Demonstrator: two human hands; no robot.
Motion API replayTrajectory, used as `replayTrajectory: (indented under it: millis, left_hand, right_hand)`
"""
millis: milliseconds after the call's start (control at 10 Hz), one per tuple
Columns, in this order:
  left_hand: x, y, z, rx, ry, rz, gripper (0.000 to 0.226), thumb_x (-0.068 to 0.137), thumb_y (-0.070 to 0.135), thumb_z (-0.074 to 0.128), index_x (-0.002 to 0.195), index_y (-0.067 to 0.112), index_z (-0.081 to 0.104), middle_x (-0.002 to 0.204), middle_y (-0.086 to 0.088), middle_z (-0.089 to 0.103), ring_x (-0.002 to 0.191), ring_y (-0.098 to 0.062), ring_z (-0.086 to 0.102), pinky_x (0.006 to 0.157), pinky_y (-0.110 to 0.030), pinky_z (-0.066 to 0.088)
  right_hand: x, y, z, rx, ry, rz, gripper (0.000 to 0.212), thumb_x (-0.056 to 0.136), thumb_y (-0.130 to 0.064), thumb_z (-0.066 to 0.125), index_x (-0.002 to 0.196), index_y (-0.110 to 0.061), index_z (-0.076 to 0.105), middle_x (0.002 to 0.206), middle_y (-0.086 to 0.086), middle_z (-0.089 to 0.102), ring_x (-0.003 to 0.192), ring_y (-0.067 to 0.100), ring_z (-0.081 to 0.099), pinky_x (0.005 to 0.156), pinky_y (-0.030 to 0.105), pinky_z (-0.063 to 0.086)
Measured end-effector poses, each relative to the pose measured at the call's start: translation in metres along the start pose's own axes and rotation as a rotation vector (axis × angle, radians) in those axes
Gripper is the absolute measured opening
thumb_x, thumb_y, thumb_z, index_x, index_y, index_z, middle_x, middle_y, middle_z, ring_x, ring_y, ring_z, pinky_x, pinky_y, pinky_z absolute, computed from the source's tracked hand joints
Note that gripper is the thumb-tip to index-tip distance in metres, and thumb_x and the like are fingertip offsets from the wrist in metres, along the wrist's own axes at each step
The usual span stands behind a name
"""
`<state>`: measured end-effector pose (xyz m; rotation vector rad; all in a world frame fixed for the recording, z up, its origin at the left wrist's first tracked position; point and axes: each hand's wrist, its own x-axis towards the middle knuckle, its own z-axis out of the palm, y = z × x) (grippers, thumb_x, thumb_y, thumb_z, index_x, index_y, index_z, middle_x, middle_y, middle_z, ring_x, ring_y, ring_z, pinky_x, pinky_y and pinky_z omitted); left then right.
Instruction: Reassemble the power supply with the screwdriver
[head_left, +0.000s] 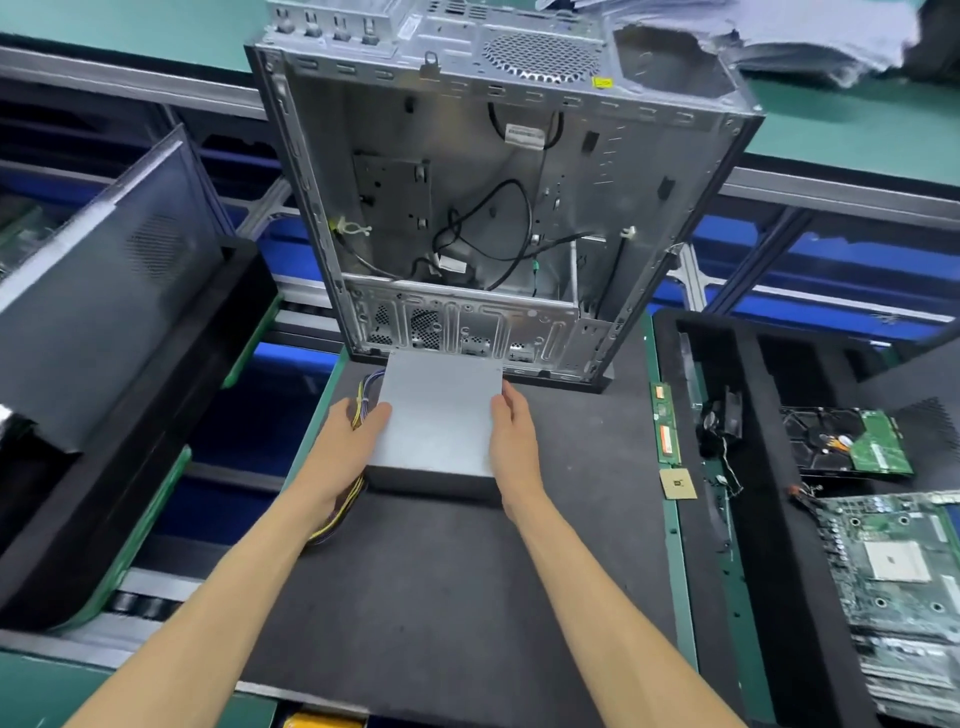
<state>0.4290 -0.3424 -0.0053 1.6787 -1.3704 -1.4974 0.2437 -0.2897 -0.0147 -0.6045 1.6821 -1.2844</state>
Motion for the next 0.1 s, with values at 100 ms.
replayTrajectory:
  millis: [100]
  left_hand:
    - [-0.0067, -0.0004, -0.0012, 0.076, 0.15, 0.078, 0.067, 0.096, 0.044, 0.064, 0.15, 0.016, 0.035, 0.13, 0.005, 0.051, 0.118, -0.018, 0.05, 0.098, -0.031, 0.037]
  right_hand:
    - [-0.0072, 0.0023, -0.0136, -0.101, 0.001, 0.015, 0.036, 0.104, -0.043, 0.049, 0.137, -0.03, 0.05, 0.11, -0.028, 0.055, 0.097, -0.011, 0.053, 0.07, 0.008, 0.039]
